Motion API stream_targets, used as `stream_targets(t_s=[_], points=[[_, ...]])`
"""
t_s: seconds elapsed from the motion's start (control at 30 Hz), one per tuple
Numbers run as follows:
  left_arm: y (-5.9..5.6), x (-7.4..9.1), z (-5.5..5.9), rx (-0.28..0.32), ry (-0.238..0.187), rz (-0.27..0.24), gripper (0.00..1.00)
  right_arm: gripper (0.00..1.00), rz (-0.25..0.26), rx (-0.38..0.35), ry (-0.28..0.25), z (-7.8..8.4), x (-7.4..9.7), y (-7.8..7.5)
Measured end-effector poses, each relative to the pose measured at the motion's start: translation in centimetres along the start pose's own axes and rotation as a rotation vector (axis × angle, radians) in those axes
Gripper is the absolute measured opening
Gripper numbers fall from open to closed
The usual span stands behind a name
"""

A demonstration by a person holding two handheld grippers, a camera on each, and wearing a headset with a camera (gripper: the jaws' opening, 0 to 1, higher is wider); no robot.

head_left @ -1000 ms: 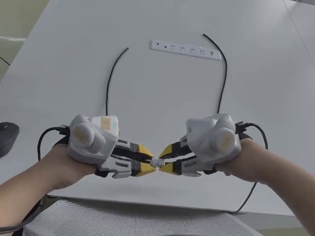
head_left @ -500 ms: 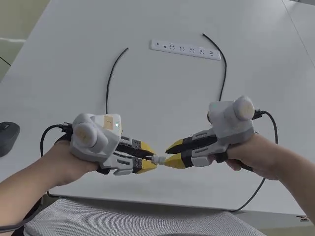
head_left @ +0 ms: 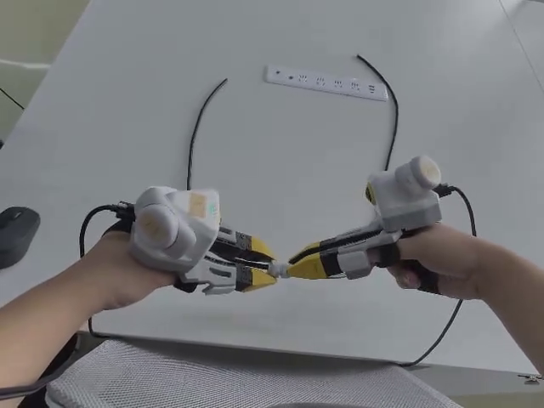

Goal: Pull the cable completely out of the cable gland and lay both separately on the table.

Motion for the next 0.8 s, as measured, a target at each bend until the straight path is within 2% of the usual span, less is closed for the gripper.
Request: stream_targets(t_s=[0.3, 0.8], points=[[-0.06, -0.33, -0.2, -0.043, 0.006, 0.015, 0.15, 0.09, -0.039, -0.101, -0.011, 0.07, 0.14, -0.29], [-0.19, -0.47, -0.31, -0.076, 0.022, 0.031, 0.15, 0.11, -0.057, -0.146, 0.019, 0.27, 0.02, -0.65]])
Point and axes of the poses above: the centre of the closed fingertips' face, and the gripper's own axes: x roughly backward along the fingers, y roughly to its left, z roughly out of its underside, the point moved 9 cm from there along x, roughly backward along the fingers, and after that the axes turned 10 degrees about -y, right-handed, at the moved point
